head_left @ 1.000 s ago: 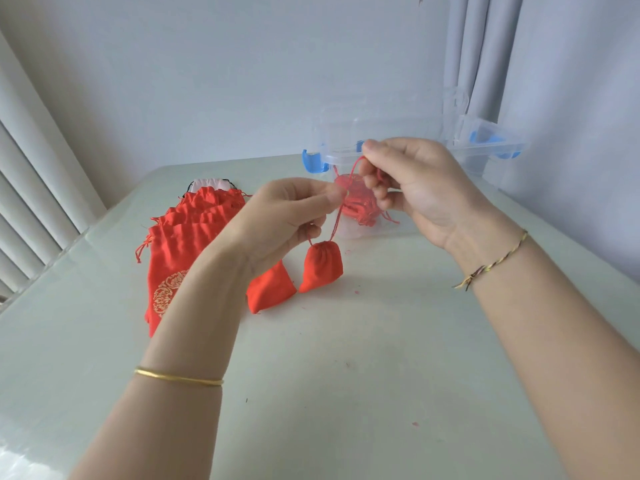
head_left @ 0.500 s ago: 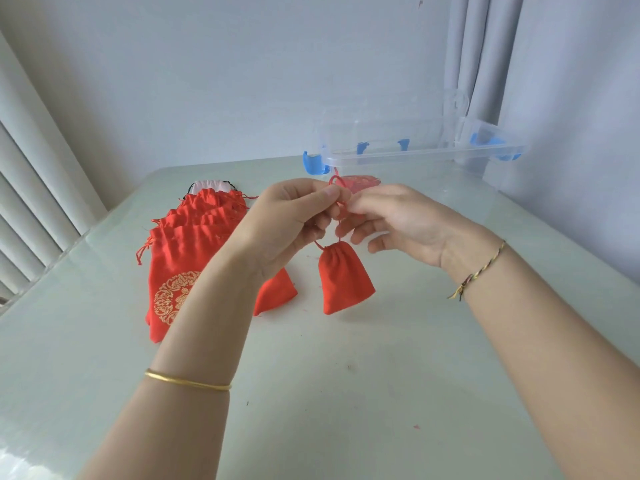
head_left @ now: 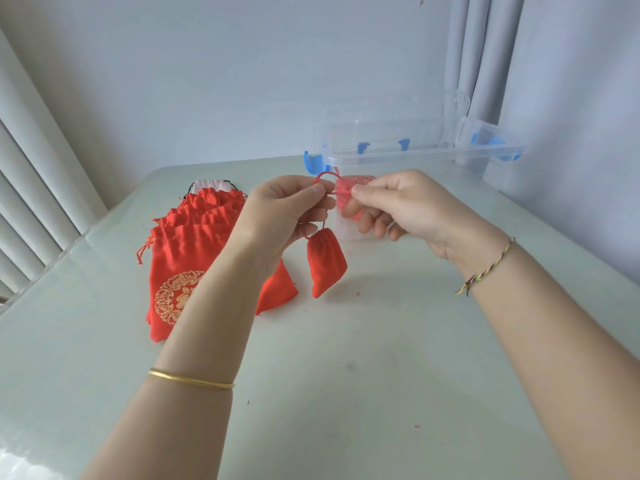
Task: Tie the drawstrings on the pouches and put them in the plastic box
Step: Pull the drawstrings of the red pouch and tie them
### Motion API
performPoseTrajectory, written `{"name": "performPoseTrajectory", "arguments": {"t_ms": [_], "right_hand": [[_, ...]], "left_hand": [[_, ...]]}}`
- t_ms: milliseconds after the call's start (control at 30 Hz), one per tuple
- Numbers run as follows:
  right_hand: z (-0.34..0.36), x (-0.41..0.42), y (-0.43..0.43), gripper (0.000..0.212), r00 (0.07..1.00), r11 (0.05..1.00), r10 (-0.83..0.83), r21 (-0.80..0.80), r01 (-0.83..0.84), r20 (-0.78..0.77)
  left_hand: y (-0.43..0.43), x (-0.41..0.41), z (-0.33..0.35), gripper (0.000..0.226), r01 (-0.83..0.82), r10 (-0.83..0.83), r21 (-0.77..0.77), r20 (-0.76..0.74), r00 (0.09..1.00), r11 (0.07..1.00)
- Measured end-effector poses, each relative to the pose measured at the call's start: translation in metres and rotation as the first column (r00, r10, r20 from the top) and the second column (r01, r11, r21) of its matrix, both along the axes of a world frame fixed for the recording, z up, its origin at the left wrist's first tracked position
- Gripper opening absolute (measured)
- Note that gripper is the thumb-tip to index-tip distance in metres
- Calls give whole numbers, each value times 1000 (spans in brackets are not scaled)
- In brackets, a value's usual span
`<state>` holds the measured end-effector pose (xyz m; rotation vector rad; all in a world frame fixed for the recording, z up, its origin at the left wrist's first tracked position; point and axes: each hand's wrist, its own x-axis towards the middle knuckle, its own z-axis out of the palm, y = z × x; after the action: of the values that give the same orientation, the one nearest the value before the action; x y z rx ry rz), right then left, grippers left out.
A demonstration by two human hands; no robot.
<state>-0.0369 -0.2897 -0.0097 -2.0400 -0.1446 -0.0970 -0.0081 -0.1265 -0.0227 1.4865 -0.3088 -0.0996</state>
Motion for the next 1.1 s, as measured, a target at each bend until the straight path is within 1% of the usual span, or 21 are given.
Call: {"name": "performPoseTrajectory", "arguments": {"t_ms": [67,133,200,233,267,300,333,367,400,433,467,500,533,600,733,833,900,933,967,1000,1100], "right_hand": [[3,-3,-1,31,998,995,60,-72,-62,-30],[6,-7,-2,30,978,972,165,-145,-183,-128],[7,-10,-4,31,948,937,212,-226,-267,-239],[7,-11,-6,31,943,923,191,-276,-267,-272],[7,-11,-7,30,950,920,143,-316,-230,-277],[5,-8,-9,26,967,929,74,-335,-156,-244],[3,-4,-11,24,984,949,-1,-311,-55,-177],[0,0,-11,25,993,970,-72,-237,49,-90],[-2,4,-11,27,993,986,-115,-121,112,-15],[-4,7,-9,26,993,993,-114,12,113,24],[-6,10,-6,25,997,990,-66,131,61,32],[-9,11,-3,23,1000,976,8,217,-12,17],[-12,11,0,23,996,959,90,269,-84,-13],[-17,10,3,23,971,930,224,317,-187,-85],[-20,10,0,20,927,875,347,405,-266,-140],[-20,8,-1,20,917,846,375,454,-280,-134],[-20,10,-1,16,933,863,335,440,-249,-130],[-20,11,-2,14,944,878,303,423,-223,-131],[-20,12,-3,15,955,894,266,404,-194,-131],[-19,12,-5,17,965,908,228,385,-162,-131],[-18,12,-10,25,986,925,114,374,-60,-124]], "left_hand": [[0,1,-1,12,-23,22,11,15,1000,1000],[0,2,-1,13,-32,31,17,38,999,999],[0,2,0,17,-20,18,35,53,998,999],[0,1,0,20,-7,3,55,64,998,998],[0,0,2,23,9,-16,86,84,996,996],[0,-1,3,25,29,-43,124,112,993,992],[0,-3,4,27,52,-77,167,151,986,985],[0,-5,5,29,76,-118,210,198,973,975],[-1,-7,6,31,88,-156,258,255,954,962],[-2,-8,7,33,81,-184,310,319,930,947],[-3,-9,7,35,50,-199,364,385,901,930],[-4,-10,6,36,5,-206,411,446,871,912],[-5,-10,5,36,-48,-204,444,502,840,894],[-7,-10,2,39,-152,-187,469,600,778,870],[-9,-9,-4,36,-321,-89,402,730,678,857],[-11,-9,-6,37,-369,-28,344,763,646,863],[-11,-7,-7,34,-393,-7,324,780,626,861],[-10,-5,-7,30,-405,-2,323,783,622,855],[-10,-4,-9,25,-408,7,329,772,636,852],[-11,-2,-9,21,-394,21,338,736,677,855],[-11,-1,-11,23,-305,96,312,539,836,900]]}}
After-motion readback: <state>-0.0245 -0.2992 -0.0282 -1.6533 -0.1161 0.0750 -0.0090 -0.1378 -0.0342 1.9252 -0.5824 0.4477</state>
